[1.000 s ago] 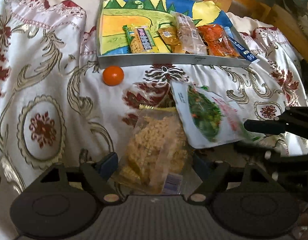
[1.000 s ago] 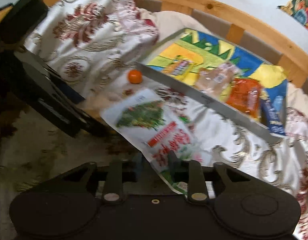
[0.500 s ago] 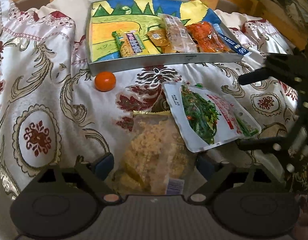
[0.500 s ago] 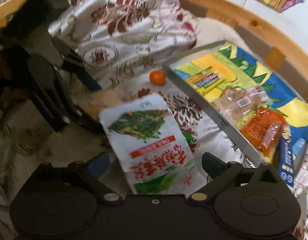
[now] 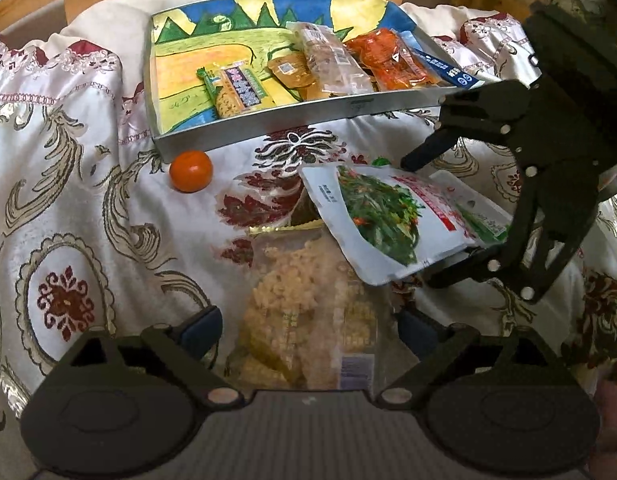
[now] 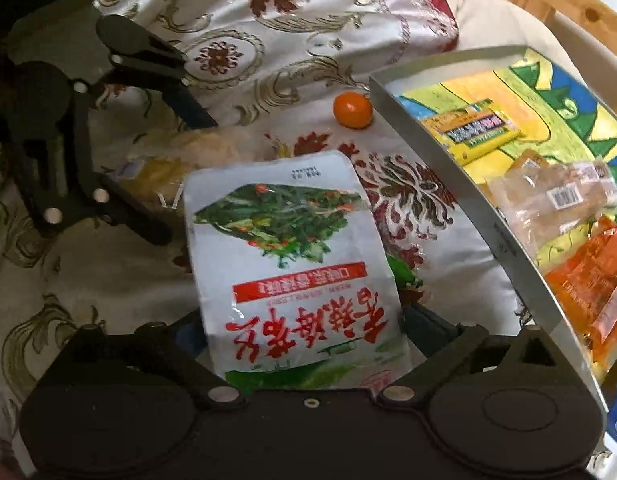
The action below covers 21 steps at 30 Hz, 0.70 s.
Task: Organize snacks
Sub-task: 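Lift the cracker bag with the left tool while the right tool lifts the seaweed packet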
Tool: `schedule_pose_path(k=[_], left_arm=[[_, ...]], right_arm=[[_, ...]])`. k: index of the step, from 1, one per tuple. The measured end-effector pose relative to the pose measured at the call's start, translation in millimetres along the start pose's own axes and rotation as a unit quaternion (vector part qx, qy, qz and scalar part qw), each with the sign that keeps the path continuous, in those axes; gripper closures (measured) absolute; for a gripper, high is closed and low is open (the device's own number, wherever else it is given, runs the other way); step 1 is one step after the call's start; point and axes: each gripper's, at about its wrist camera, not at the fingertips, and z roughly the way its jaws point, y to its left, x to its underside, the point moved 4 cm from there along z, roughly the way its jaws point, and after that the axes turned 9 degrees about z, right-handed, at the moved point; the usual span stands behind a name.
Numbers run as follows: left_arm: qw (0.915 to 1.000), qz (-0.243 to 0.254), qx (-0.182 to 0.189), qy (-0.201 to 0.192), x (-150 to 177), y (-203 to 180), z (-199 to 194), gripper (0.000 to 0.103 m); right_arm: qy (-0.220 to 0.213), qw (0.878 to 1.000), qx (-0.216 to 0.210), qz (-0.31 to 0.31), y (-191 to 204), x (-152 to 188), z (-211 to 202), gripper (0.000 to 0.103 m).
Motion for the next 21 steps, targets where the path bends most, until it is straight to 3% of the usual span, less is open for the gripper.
schedule_pose_path(k=[3, 9, 11, 13, 21], left_arm=[[1.0000, -0.006, 0.003, -0.007, -1.5, 4.1, -3.4, 0.006], [0.9997, -0.013, 0.014, -0.017, -3.4, 7.0, -5.5, 0.007], [0.9997, -0.012, 0.020, -0.009, -1.3, 6.0, -2.9, 0.019], [0.9996, -0.013, 0.025, -0.002, 0.7, 4.9, -1.1, 0.025], [0.9993, -0.028, 0.026, 0.001, -0.5, 3.3, -2.5, 0.033]], right_arm=[[-0.001, 1.000, -0.009, 0.029, -8.6, 2.8, 0.9, 0.004], [0.005, 1.000, 0.000, 0.028, -16.4, 2.7, 0.1, 0.004], [0.007, 0.999, 0.000, 0.031, -17.8, 0.9, 4.3, 0.005], [0.003, 0.999, 0.003, 0.040, -17.2, 0.8, 5.3, 0.007], [-0.034, 0.995, 0.045, 0.080, 5.4, 14.8, -4.4, 0.009]])
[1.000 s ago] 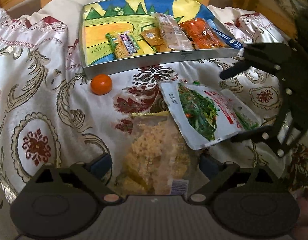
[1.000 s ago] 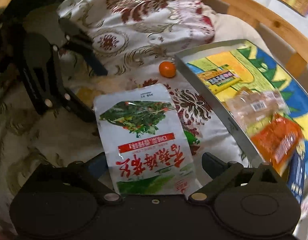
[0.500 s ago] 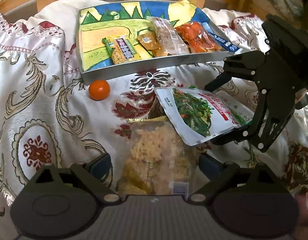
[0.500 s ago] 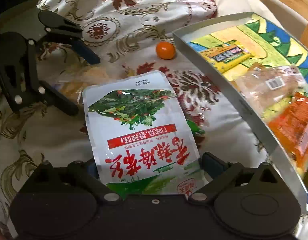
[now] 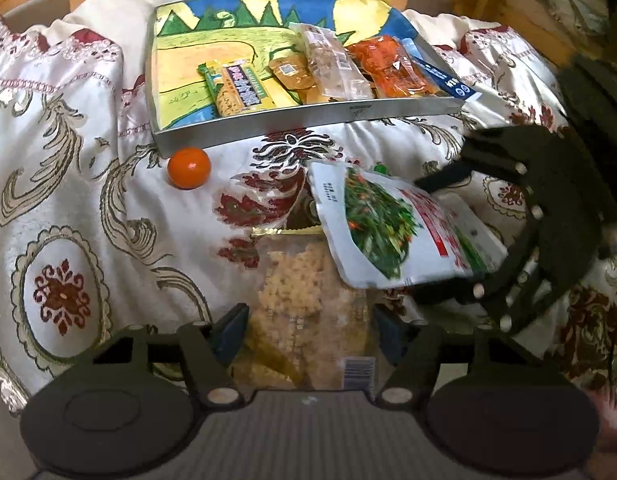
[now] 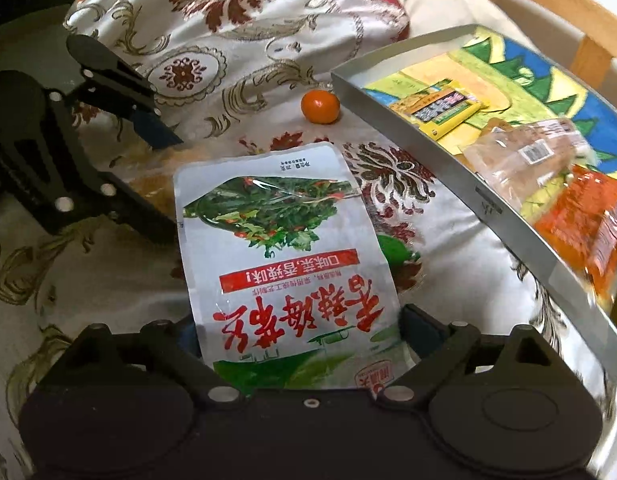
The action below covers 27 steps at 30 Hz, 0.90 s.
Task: Organize snacks
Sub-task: 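Lift the cracker bag with the left tool while the right tool lifts the seaweed packet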
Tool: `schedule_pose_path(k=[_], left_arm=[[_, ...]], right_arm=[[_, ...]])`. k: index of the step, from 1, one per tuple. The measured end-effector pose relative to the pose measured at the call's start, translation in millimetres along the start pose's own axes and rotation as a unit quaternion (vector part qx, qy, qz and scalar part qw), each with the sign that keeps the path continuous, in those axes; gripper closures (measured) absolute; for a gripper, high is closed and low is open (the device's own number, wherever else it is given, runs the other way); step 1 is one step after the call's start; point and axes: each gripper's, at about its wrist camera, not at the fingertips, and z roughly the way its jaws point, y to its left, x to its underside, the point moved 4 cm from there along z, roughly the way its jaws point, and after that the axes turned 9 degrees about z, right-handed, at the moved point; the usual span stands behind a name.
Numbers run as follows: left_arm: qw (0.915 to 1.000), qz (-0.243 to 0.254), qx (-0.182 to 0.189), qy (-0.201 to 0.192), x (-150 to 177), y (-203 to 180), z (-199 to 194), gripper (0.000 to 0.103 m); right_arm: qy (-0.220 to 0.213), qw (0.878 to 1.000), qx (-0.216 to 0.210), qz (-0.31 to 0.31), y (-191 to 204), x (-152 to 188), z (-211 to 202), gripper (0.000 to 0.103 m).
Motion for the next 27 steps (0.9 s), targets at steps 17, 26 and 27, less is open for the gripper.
schedule_pose_path(k=[17, 26, 27], left_arm=[[0.9994, -0.023, -0.016, -0.019, -6.7, -0.8, -14.9, 0.035], [0.9966, -0.048, -0.029, -0.061, -12.7, 7.4, -26.0, 0.035], [0.9959, -0.050, -0.031, -0.069, -13.8, 8.0, -27.9, 0.035]], right_arm=[[-0.107, 0.985, 0.124, 0.056, 30.9, 10.5, -40.3, 0.009], [-0.135, 0.975, 0.160, 0.075, 21.8, 11.5, -52.4, 0.009], [-0.139, 0.974, 0.160, 0.078, 21.2, 10.5, -53.9, 0.009]])
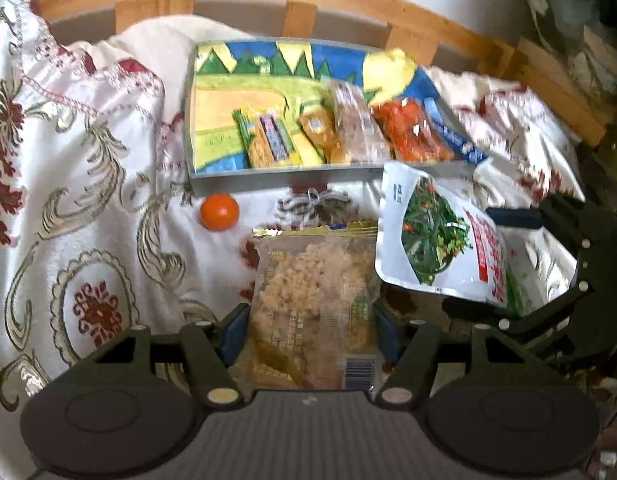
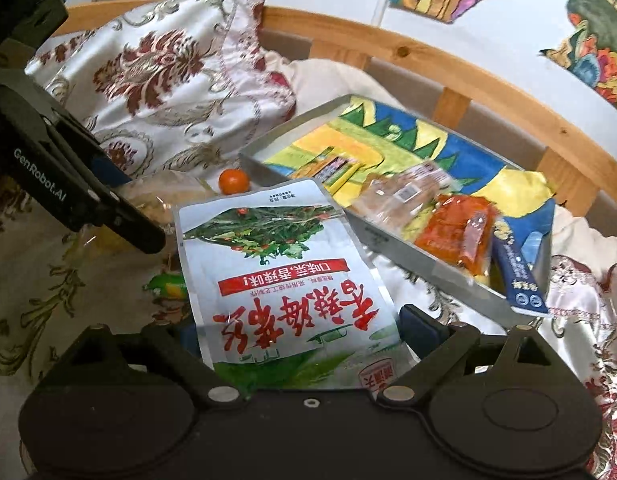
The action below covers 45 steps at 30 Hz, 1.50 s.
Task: Organize snacks
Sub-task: 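Lift the cracker bag with the left tool while the right tool lifts the seaweed packet, then carry the cracker bag over the tray with the left tool while the right tool carries the seaweed packet there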
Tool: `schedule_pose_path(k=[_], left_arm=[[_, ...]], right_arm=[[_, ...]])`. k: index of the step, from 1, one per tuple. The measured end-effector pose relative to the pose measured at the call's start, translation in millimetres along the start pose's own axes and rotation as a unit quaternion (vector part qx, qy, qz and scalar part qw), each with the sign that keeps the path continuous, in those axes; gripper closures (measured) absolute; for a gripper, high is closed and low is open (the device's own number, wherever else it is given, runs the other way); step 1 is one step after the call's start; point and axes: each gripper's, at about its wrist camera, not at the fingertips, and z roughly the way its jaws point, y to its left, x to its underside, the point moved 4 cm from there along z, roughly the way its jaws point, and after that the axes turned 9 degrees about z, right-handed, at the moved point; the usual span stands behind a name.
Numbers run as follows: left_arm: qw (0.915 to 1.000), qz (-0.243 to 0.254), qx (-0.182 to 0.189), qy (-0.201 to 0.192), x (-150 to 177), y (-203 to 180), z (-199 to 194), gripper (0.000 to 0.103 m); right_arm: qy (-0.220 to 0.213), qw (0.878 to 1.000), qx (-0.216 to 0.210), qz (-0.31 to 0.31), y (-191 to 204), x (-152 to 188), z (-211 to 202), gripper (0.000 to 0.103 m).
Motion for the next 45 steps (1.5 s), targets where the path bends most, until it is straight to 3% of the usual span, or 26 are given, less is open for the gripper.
schedule_pose_path(k=[9, 23, 24, 25, 26, 31, 38, 42, 45], left_arm=[[0.9979, -0.034, -0.010, -0.053, -9.7, 8.2, -8.3, 0.035], [0.9930, -0.072, -0.029, -0.089, -17.6, 27.6, -12.7, 0.035], [0.9922, -0.077, -0.030, -0.093, -18.9, 29.6, -13.1, 0.035], [0.9916, -0.082, -0.029, -0.096, -20.6, 31.5, -13.2, 0.035], [0.9910, -0.085, -0.029, -0.099, -22.4, 33.1, -13.0, 0.035], [0.9901, -0.101, -0.025, -0.094, -25.8, 42.2, -3.0, 0.035], [0.9905, -0.108, -0.022, -0.083, -21.8, 45.1, 4.2, 0.035], [0.9906, -0.107, -0.020, -0.083, -21.1, 43.7, 3.4, 0.035], [0.9907, -0.106, -0.019, -0.083, -21.6, 43.4, 3.2, 0.035]], right_arm=[[-0.027, 0.999, 0.023, 0.030, -8.2, -18.3, -2.2, 0.009], [-0.047, 0.996, 0.033, 0.073, -24.4, -47.5, 5.5, 0.009], [-0.047, 0.995, 0.034, 0.076, -25.8, -49.0, 5.8, 0.017], [-0.048, 0.995, 0.031, 0.077, -26.8, -50.6, 6.2, 0.035], [-0.040, 0.996, 0.032, 0.079, -28.3, -51.9, 9.2, 0.065], [-0.007, 0.995, 0.028, 0.096, -38.9, -44.4, 29.2, 0.051], [0.010, 0.997, 0.049, 0.063, -34.0, -28.9, 45.6, 0.043], [0.010, 0.995, 0.095, 0.025, -30.1, -25.2, 54.6, 0.013], [0.028, 0.996, 0.084, 0.028, -37.2, -22.6, 66.6, 0.007]])
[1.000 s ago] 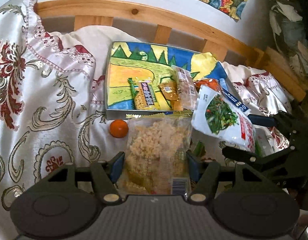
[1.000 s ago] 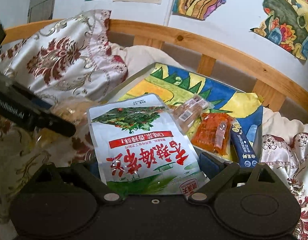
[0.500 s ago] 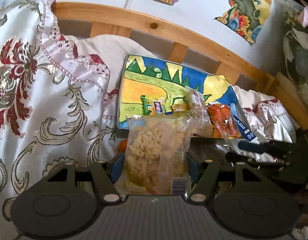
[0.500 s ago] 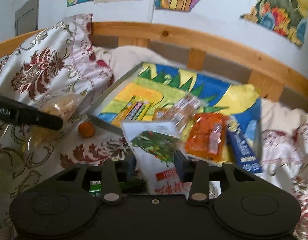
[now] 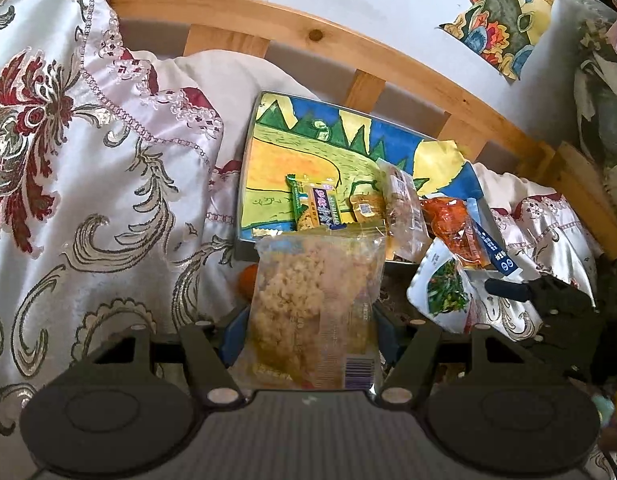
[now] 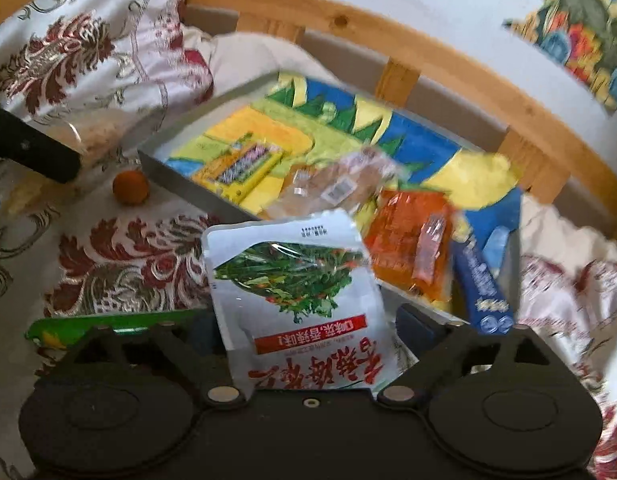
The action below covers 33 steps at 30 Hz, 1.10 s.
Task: Organize snacks
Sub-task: 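Carry the cracker bag over the tray with the left tool while the right tool carries the seaweed packet there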
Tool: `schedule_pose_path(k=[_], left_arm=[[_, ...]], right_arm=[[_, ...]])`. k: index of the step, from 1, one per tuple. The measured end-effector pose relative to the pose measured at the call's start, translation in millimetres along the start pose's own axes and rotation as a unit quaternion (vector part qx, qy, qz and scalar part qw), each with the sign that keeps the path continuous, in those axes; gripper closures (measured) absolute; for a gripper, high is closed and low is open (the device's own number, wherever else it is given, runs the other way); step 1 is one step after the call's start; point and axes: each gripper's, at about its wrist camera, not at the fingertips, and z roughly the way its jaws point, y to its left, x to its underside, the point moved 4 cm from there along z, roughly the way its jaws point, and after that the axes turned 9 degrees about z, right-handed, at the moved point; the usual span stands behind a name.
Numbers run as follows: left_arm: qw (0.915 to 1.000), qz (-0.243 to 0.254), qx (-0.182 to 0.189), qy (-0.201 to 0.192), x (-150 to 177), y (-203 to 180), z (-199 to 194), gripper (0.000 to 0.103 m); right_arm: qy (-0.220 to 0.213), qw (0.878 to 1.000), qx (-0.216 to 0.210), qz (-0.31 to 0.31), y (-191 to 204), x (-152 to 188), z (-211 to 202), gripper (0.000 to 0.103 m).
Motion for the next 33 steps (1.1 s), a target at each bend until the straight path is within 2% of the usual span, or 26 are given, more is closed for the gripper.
schedule_pose_path(k=[3, 8, 16, 28, 33], left_arm=[[1.0000, 0.000, 0.002, -0.001, -0.4, -0.4, 0.3, 0.035], [1.0000, -0.002, 0.002, -0.001, -0.5, 1.3, 3.2, 0.035], [1.0000, -0.001, 0.001, -0.006, -2.0, -0.6, 1.2, 0.035], [0.9999, 0.007, 0.002, -0.015, -3.0, -6.4, -3.6, 0.035], [0.9998, -0.010, 0.009, -0.018, -14.2, -5.5, 3.5, 0.035]], right_arm=[[0.009, 1.000, -0.012, -0.001, -4.9, -0.7, 11.9, 0.003], [0.017, 0.999, -0.025, -0.010, -7.2, -1.2, 20.2, 0.005], [-0.008, 0.999, -0.022, -0.039, 3.4, 4.4, 3.0, 0.013], [-0.044, 0.997, -0.008, -0.068, 10.6, 2.3, -21.8, 0.014], [-0.064, 0.995, 0.000, -0.078, 7.4, -6.5, -28.5, 0.013]])
